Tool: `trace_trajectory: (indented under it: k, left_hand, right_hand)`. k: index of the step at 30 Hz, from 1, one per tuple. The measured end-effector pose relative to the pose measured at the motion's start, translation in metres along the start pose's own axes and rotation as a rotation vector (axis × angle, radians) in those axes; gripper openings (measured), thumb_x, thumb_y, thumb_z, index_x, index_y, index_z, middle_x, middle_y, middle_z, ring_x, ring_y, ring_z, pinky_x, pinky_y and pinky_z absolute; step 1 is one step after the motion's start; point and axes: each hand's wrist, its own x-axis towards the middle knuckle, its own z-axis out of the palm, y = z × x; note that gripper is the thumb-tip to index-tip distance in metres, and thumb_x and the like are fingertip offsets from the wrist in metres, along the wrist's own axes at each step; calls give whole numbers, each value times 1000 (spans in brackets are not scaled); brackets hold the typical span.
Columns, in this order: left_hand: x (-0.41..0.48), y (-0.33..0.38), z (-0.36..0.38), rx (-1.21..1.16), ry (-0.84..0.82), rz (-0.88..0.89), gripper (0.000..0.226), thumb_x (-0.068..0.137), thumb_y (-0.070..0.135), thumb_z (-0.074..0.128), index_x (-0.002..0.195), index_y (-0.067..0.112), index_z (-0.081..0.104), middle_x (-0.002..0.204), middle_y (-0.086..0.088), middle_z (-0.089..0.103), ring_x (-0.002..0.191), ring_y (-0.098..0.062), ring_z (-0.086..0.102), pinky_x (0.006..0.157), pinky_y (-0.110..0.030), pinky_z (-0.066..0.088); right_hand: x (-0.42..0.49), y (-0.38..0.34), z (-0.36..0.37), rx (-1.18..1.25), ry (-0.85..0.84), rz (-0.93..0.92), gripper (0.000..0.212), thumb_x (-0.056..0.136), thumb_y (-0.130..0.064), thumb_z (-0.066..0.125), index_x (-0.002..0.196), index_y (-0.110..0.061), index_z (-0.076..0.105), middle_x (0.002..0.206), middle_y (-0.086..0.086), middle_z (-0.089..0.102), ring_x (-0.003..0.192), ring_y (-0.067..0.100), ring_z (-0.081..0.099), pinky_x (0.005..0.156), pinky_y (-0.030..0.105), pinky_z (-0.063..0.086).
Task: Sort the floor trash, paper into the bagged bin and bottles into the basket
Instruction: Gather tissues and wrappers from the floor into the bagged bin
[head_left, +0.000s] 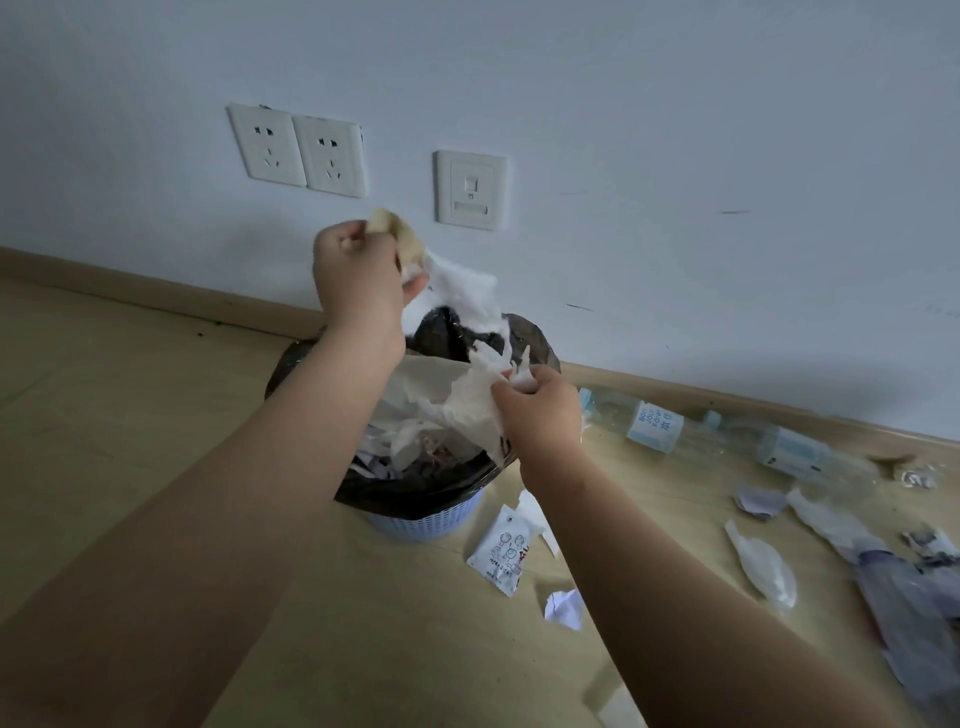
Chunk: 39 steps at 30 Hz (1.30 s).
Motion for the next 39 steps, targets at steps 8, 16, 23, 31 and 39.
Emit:
trace_trajectory:
  k: [8, 16, 23, 31, 39]
  left_hand:
    - [10, -82, -42, 1598, -597, 34, 66, 89, 40, 54, 144, 20, 24, 149, -14, 23, 132, -39, 29, 102, -47, 33]
    - [-6, -87, -21, 1199, -816, 527, 41, 91, 37, 48, 132, 28, 45, 146, -3, 33, 136, -25, 28, 110, -48, 27]
    - [6, -125, -56, 1890, -1001, 64, 47, 97, 39, 33, 143, 34, 27, 156, -1, 11, 141, -35, 12, 112, -52, 19]
    - [5, -80, -21, 1950, -795, 388, 33, 94, 32, 37, 124, 29, 49, 121, -1, 55, 109, -26, 52, 77, -36, 36]
    - [-21, -103, -20, 1774, -1050, 131, 23, 96, 10, 37, 107, 8, 57, 105, -11, 60, 97, -27, 57, 85, -32, 42]
  right_hand:
    - [-4, 0, 8, -489, -233, -341, 57, 87, -18, 46, 141, -26, 30, 92, 7, 64, 86, 24, 59, 73, 31, 45]
    - [3, 8, -14, -297, 23, -231, 40, 82, -10, 44, 121, -18, 47, 94, 2, 53, 81, 20, 54, 67, 30, 41]
    - [2, 30, -24, -303, -23, -91, 28, 85, -9, 45, 111, -17, 52, 73, -12, 50, 65, 10, 48, 61, 27, 40]
    - [1, 37, -32, -330, -68, -91, 14, 89, -14, 46, 97, -25, 46, 68, -11, 53, 56, 7, 48, 51, 25, 39]
    - [3, 46, -40, -303, -66, -44, 24, 87, -12, 45, 108, -21, 50, 70, -9, 51, 57, 8, 45, 53, 24, 36]
